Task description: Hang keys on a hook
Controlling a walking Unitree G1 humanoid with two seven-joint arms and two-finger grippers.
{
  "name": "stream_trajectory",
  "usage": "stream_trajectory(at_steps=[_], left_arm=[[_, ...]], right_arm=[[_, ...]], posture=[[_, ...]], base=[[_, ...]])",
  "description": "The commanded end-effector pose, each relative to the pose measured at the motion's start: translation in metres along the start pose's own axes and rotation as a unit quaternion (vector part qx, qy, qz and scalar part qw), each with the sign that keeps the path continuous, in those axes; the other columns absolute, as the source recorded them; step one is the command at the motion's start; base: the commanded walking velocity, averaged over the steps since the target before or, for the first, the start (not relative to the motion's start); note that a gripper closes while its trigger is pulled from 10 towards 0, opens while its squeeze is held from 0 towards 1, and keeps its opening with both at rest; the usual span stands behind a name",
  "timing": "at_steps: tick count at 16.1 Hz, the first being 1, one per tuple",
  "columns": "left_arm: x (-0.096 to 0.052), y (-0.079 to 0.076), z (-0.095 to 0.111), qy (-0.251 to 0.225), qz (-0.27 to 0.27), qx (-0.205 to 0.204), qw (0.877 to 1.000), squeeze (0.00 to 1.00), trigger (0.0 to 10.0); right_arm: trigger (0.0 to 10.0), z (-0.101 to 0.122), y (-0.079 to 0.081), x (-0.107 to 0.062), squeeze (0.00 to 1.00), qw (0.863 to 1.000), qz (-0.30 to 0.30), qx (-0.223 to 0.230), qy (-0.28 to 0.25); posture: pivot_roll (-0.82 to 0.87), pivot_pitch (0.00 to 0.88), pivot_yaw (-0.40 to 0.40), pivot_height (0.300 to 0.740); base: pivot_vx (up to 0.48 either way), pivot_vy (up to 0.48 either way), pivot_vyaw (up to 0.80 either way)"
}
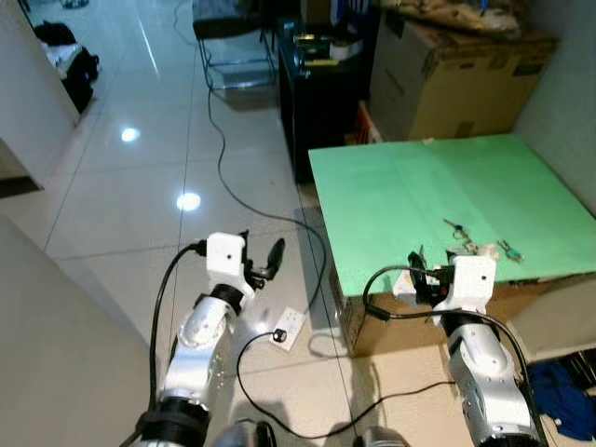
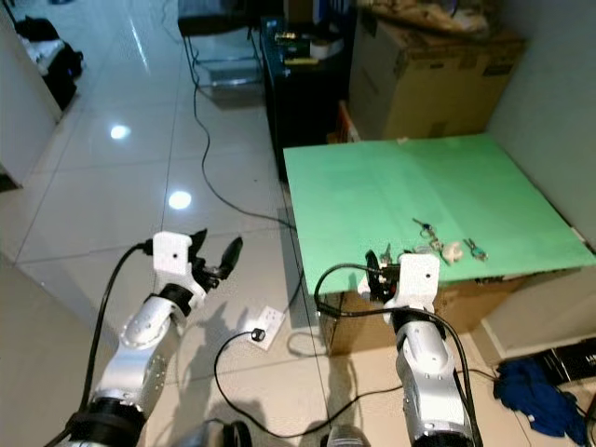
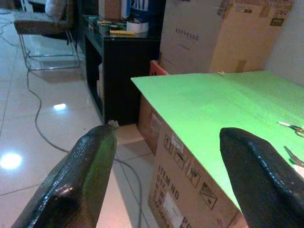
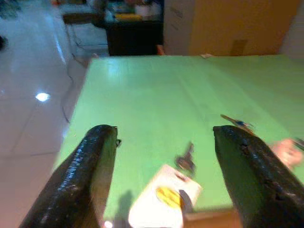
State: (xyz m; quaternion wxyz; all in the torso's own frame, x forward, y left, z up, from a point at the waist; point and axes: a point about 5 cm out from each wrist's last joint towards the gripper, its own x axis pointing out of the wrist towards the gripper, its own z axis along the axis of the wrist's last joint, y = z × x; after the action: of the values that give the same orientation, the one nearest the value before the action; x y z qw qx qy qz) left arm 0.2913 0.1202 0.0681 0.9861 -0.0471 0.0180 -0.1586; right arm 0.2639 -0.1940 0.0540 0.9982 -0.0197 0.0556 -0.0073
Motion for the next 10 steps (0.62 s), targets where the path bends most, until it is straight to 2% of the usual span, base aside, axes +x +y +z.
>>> stream_trajectory(at_steps=[1,2,3,5,8,10], left_arm=[[0.0003,-0.0012,0.0025,-0.002,-0.006,0.007,1.000,0.00,10.0],[0.0018,-0.0020,0.0035,-0.003,-0.008,0.009,1.000,0.00,10.0],[0.0033,-0.0026,0.0043,-0.003,-0.009,0.009,1.000,0.00,10.0],[0.0043,-0.0025,0.0044,-0.002,-0.010,0.009,1.000,0.00,10.0],[0.0057,-0.0057,0.0034,0.000,-0.009,0.012,1.000,0.00,10.0],[0.0070,-0.0074,0.0040,-0.001,-0.008,0.012,1.000,0.00,10.0]], right_arm=[[10.0,0.0001,-0.0025,0.0033,0.66,1.000,-0.009,-0.015,0.009],[10.0,0.0000,-0.0026,0.0038,0.00,1.000,-0.012,-0.019,0.009],[10.0,0.0004,-0.0022,0.0042,0.00,0.999,-0.012,-0.030,0.010],[10.0,0.0014,-0.0038,0.0041,0.00,1.000,-0.020,-0.020,0.007],[10.0,0.0015,-0.0060,0.0043,0.00,0.999,-0.028,-0.030,0.008],[10.0,0.0015,-0.0063,0.0047,0.00,0.999,-0.030,-0.037,0.009]], posture=[[-0.24,0.077,0.038,0.727],[-0.24,0.077,0.043,0.727],[-0.25,0.077,0.043,0.727],[-0.25,0.082,0.046,0.727],[-0.25,0.088,0.045,0.727],[-0.25,0.091,0.042,0.727]], base=[[0.000,0.000,0.00],[0.000,0.000,0.00],[0.000,0.000,0.00],[0.000,0.000,-0.76],[0.000,0.000,-0.70],[0.000,0.000,0.00]])
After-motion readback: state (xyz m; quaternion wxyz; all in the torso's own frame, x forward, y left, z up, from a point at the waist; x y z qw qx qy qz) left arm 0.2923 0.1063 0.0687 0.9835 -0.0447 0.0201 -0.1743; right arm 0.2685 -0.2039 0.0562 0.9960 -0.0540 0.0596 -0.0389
